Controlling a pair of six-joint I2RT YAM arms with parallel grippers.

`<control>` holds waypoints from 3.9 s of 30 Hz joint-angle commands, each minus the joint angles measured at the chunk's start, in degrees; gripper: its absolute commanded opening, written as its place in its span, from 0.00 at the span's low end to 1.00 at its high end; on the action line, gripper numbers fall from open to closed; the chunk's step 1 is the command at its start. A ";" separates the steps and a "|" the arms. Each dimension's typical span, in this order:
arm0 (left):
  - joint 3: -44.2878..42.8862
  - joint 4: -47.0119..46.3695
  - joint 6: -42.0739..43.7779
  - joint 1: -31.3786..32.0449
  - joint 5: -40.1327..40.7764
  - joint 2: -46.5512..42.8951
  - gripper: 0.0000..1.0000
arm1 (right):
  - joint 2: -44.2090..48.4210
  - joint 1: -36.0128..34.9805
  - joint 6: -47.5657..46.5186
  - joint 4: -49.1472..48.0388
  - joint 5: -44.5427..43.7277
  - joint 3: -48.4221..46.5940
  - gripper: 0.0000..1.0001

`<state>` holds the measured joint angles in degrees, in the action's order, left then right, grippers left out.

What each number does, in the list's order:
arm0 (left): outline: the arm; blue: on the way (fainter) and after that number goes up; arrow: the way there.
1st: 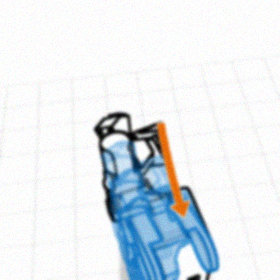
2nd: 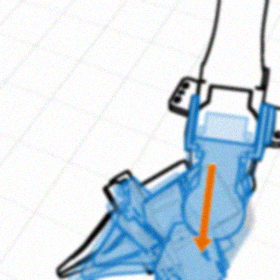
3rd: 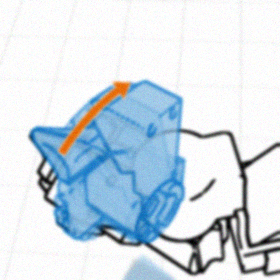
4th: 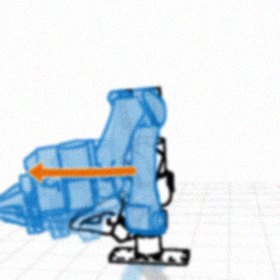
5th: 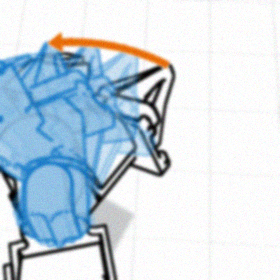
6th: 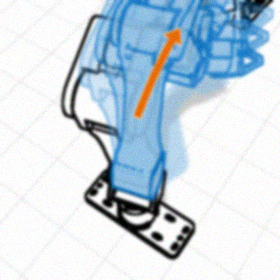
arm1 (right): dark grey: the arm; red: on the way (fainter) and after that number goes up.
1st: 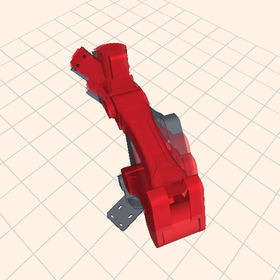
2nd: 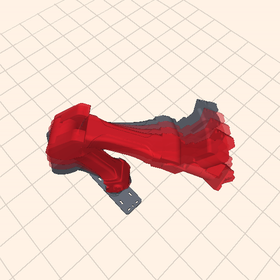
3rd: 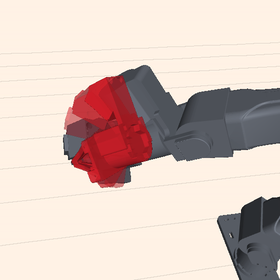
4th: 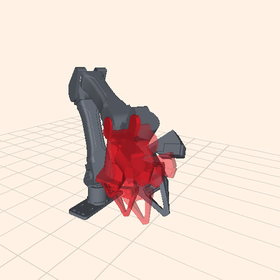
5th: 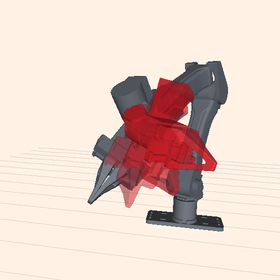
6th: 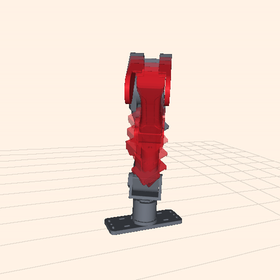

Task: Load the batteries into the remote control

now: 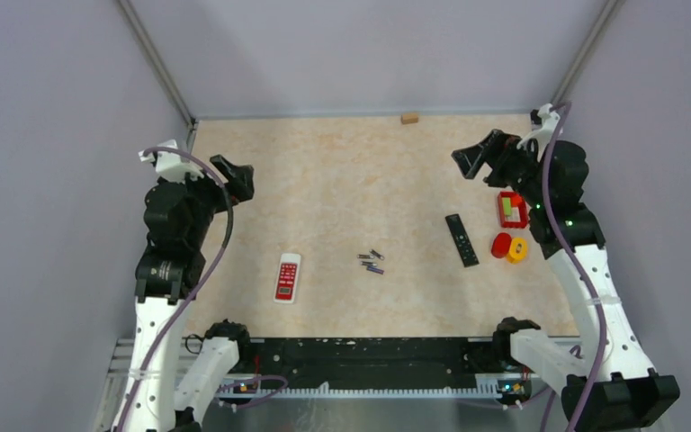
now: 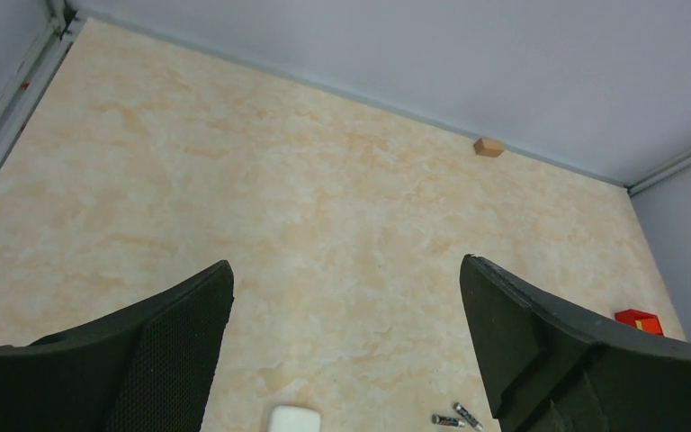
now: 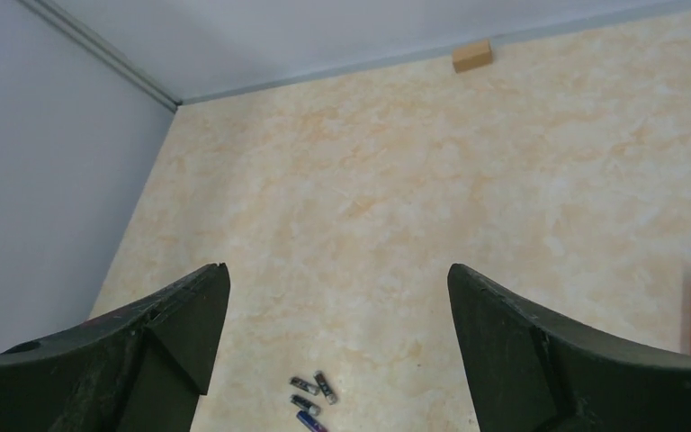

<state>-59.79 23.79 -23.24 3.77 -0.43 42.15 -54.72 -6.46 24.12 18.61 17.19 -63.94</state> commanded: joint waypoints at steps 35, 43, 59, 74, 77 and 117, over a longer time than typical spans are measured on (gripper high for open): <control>37.26 3.72 -26.22 14.68 6.56 6.29 0.97 | -7.30 0.62 7.24 -8.04 -2.87 18.53 0.80; 35.83 4.41 -26.35 22.50 10.89 11.19 0.96 | -8.46 0.57 8.12 -8.29 -2.78 19.55 0.79; 29.66 1.89 -22.54 32.92 15.17 27.39 0.71 | -11.10 0.58 8.02 -6.94 -2.43 19.58 0.73; 21.58 -0.17 -16.33 33.81 13.76 29.22 0.44 | -12.09 0.10 8.04 -9.71 4.79 20.52 0.70; 18.01 -1.97 -12.18 33.72 12.69 29.65 0.44 | -12.86 -2.75 8.37 -12.82 8.52 21.08 0.70; 5.55 -22.13 20.24 33.18 -9.24 30.15 0.92 | -30.01 -26.50 43.48 -25.93 -0.24 10.55 0.00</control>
<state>-50.96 7.14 -10.50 36.73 -12.60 76.01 -89.60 -32.40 65.69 -17.26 23.94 -47.27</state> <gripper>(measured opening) 0.909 0.197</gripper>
